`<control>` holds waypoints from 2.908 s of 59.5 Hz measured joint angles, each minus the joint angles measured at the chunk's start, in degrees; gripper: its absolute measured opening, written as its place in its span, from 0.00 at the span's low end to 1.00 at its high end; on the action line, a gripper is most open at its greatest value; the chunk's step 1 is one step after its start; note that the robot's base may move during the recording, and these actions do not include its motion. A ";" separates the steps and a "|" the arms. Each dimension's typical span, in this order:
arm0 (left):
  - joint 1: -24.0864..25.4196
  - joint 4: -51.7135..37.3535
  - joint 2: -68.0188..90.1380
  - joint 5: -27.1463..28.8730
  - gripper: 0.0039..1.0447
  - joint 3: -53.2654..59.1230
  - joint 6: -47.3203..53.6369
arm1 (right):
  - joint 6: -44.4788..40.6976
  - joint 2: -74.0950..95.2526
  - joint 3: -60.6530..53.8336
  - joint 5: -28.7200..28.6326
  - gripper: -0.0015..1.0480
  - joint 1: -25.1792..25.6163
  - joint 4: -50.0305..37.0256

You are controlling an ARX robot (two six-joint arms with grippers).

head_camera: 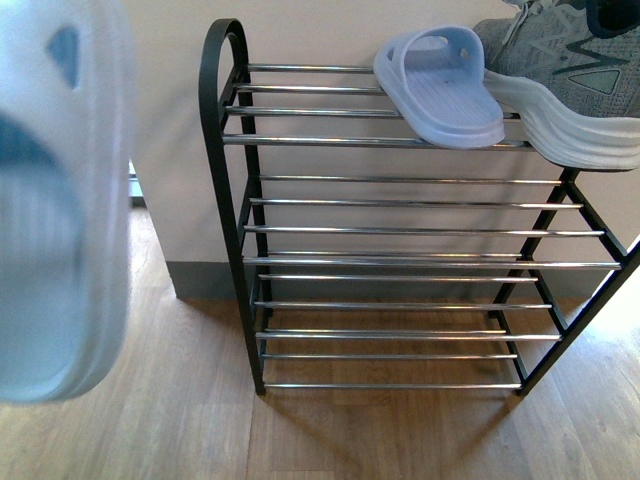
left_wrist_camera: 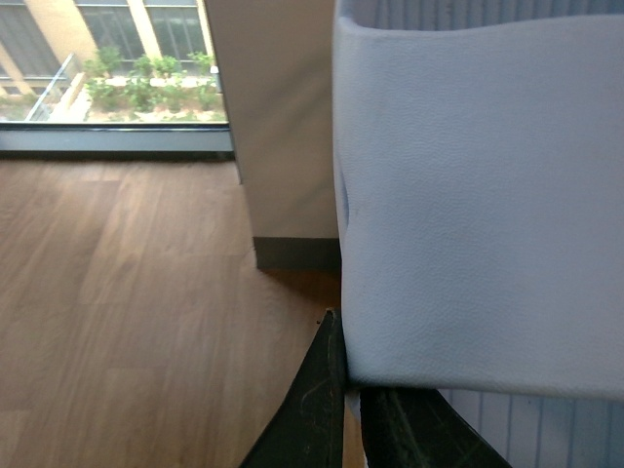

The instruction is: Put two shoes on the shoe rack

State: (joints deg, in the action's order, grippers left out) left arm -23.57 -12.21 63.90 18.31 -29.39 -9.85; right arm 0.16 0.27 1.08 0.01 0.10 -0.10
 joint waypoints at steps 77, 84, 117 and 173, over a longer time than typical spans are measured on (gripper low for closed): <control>1.01 30.05 63.06 -11.23 0.01 -78.40 -1.31 | 0.00 0.00 0.00 0.02 0.91 0.00 0.00; 1.16 30.67 64.81 -11.13 0.03 -80.85 -0.81 | 0.00 0.00 0.00 0.02 0.91 0.00 0.00; -0.33 27.19 60.22 -9.16 0.92 -75.49 1.90 | 0.00 0.00 0.00 0.02 0.91 0.00 0.00; -5.99 4.15 0.98 13.88 0.91 -10.80 3.69 | 0.00 0.00 0.00 0.02 0.91 0.00 0.00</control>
State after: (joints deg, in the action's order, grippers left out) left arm -29.56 -8.05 64.88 32.18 -40.18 -6.15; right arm 0.16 0.27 1.08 0.03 0.10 -0.10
